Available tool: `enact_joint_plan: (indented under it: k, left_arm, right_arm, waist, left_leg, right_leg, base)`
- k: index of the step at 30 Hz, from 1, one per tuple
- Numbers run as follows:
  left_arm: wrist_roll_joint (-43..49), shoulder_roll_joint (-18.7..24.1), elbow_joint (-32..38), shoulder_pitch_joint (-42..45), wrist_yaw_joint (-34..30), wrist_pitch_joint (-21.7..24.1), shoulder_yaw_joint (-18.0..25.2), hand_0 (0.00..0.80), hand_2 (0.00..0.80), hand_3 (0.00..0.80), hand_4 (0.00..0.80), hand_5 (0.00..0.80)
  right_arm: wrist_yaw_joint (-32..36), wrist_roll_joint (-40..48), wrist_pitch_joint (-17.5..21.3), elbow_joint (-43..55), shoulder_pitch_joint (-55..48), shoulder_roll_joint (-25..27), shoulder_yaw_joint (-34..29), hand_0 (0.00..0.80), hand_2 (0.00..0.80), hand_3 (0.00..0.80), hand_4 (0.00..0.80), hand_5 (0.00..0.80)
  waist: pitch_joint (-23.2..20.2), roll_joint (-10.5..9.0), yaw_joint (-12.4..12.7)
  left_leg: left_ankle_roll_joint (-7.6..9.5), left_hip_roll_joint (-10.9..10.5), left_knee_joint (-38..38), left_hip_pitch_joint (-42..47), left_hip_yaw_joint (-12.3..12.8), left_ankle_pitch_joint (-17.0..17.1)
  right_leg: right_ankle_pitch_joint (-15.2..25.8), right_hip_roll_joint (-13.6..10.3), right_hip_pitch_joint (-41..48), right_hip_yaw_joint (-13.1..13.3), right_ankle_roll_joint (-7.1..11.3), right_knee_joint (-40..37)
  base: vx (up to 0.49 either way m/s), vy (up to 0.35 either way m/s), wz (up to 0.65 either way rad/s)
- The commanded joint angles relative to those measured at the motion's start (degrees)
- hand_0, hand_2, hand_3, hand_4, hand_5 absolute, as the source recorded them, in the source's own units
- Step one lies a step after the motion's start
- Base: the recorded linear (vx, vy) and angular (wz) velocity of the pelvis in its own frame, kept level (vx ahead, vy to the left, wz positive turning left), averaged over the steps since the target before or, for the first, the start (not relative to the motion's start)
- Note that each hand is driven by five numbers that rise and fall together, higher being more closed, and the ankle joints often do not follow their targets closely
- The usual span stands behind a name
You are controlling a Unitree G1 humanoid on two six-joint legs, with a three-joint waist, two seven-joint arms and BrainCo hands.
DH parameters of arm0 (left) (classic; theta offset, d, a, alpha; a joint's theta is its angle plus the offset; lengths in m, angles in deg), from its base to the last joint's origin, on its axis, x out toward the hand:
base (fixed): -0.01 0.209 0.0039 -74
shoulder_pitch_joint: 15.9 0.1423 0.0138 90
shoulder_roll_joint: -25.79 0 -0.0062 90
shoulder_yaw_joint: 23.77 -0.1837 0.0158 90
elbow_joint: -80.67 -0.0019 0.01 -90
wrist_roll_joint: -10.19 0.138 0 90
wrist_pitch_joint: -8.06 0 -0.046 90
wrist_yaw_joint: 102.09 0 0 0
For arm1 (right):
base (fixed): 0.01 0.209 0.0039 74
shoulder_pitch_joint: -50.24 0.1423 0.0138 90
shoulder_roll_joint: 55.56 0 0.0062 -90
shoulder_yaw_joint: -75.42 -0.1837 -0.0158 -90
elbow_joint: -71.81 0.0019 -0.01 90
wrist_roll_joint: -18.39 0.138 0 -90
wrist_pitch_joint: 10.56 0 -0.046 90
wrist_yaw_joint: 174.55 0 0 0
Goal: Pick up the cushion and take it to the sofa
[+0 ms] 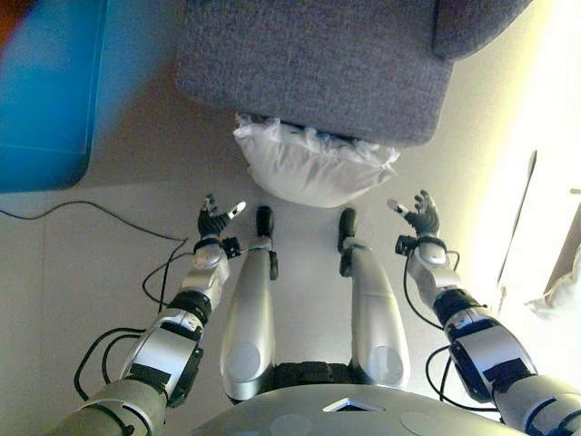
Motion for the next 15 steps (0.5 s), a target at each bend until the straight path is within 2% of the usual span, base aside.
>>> enact_joint_plan:
  k: [1,5,6,15]
  left_arm:
    - [-0.77,0.39,2.46,-0.99,1.82,2.49,-0.44,0.0,0.0,0.0,0.0,0.0]
    - [-0.65,1.99,3.27,-3.63,2.89,3.24,-1.12,0.0,0.0,0.0,0.0,0.0]
    - [-0.76,2.36,3.81,-3.73,2.92,3.61,-1.26,0.0,0.0,0.0,0.0,0.0]
    - [0.14,5.95,7.02,-6.59,4.46,5.6,-1.1,0.0,0.0,0.0,0.0,0.0]
  right_arm:
    - [-1.71,2.3,0.56,5.09,-0.53,3.35,1.4,0.0,0.0,0.0,0.0,0.0]
    - [-2.21,3.73,-0.22,6.87,1.57,4.49,1.88,0.0,0.0,0.0,0.0,0.0]
    - [-2.24,3.94,-0.16,7.19,1.6,4.78,1.95,0.0,0.0,0.0,0.0,0.0]
    - [-1.22,4.52,0.34,7.99,4.13,7.48,1.59,0.0,0.0,0.0,0.0,0.0]
  waist:
    - [-1.37,0.66,-1.43]
    - [-0.44,0.73,-1.75]
    - [-0.12,0.82,-1.75]
    - [1.38,1.28,-1.88]
  left_leg:
    - [6.0,-4.87,3.31,-6.55,4.04,0.31]
    - [5.85,-4.81,7.16,-11.95,4.27,-0.28]
    - [5.6,-4.96,8.93,-12.41,4.09,-2.32]
    - [6.06,-5.4,26.1,-25.65,4.7,-8.19]
  right_leg:
    - [1.79,3.62,-4.31,-2.69,-2.68,0.93]
    - [1.44,3.75,-9.48,-2.32,-3.06,5.47]
    - [-0.33,3.85,-9.91,-2.04,-2.82,7.26]
    - [-3.91,3.61,-22.98,-1.99,-3.74,23.76]
  base:
    - [-0.034,0.017,0.0]
    - [-0.02,0.008,-0.06]
    - [0.035,0.008,-0.05]
    - [-0.049,0.01,-0.06]
